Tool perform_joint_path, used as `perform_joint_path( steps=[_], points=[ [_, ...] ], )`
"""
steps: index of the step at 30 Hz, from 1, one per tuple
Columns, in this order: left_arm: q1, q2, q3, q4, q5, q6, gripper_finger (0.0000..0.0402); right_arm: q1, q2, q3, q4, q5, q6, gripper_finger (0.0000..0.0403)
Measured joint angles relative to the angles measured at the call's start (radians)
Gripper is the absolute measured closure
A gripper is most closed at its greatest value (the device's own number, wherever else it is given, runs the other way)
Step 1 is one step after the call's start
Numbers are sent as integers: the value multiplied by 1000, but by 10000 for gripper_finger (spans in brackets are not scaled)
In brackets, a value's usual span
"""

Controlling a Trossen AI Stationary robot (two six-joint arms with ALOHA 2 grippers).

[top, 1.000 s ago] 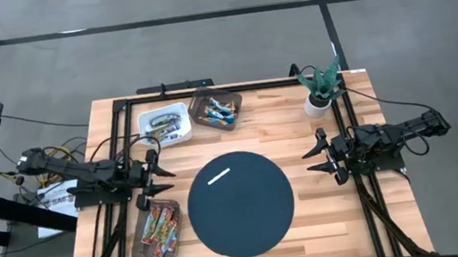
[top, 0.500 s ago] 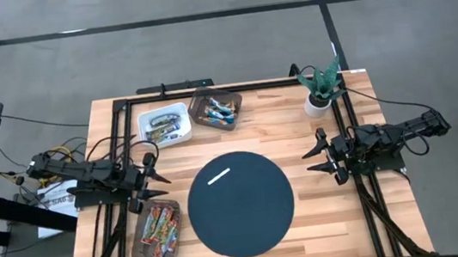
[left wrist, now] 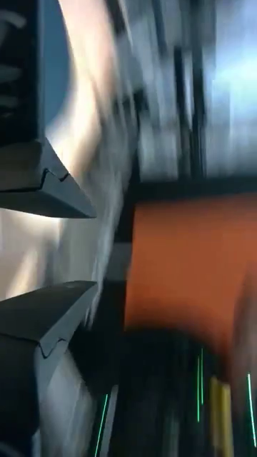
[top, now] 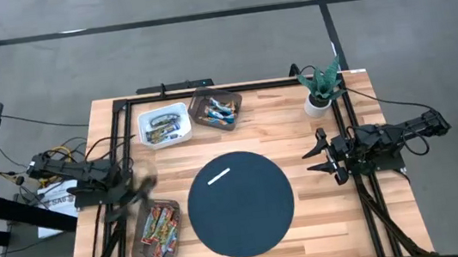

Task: Pick and place Granola Bars by type
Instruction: Return to Home Position

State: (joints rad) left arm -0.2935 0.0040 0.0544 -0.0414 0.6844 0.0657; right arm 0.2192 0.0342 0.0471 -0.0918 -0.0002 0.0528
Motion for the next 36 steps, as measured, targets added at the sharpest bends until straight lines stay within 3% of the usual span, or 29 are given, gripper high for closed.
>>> perform_joint_path(
  steps=[2, 4, 9, 13, 15, 18, 25, 29, 32, 36],
  points=[
    [2, 3, 0, -7, 297, 2, 256, 0, 0, 0, 0, 0, 0, 226],
    [1, 0, 1, -34, 471, -19, 256, 0, 0, 0, 0, 0, 0, 226],
    [3, 0, 4, -72, 506, -77, 256, 0, 0, 0, 0, 1, 0, 226],
    [3, 1, 4, -66, 431, -18, 256, 0, 0, 0, 0, 1, 0, 226],
    [3, 1, 4, -57, 343, 7, 256, 0, 0, 0, 0, 0, 0, 226],
    [4, 1, 5, -42, 113, 16, 256, 0, 0, 0, 0, 1, 0, 226],
    [26, 1, 3, -47, -624, 259, 256, 0, 0, 0, 0, 1, 0, 226],
    [28, 1, 3, -39, -983, 298, 256, 0, 0, 0, 1, 1, 0, 226],
    [28, 1, 3, -35, -1076, 272, 256, 0, 0, 0, 1, 1, 0, 226],
    [28, 1, 3, -35, -1084, 252, 256, 0, 0, 0, 1, 1, 0, 226]
  ],
)
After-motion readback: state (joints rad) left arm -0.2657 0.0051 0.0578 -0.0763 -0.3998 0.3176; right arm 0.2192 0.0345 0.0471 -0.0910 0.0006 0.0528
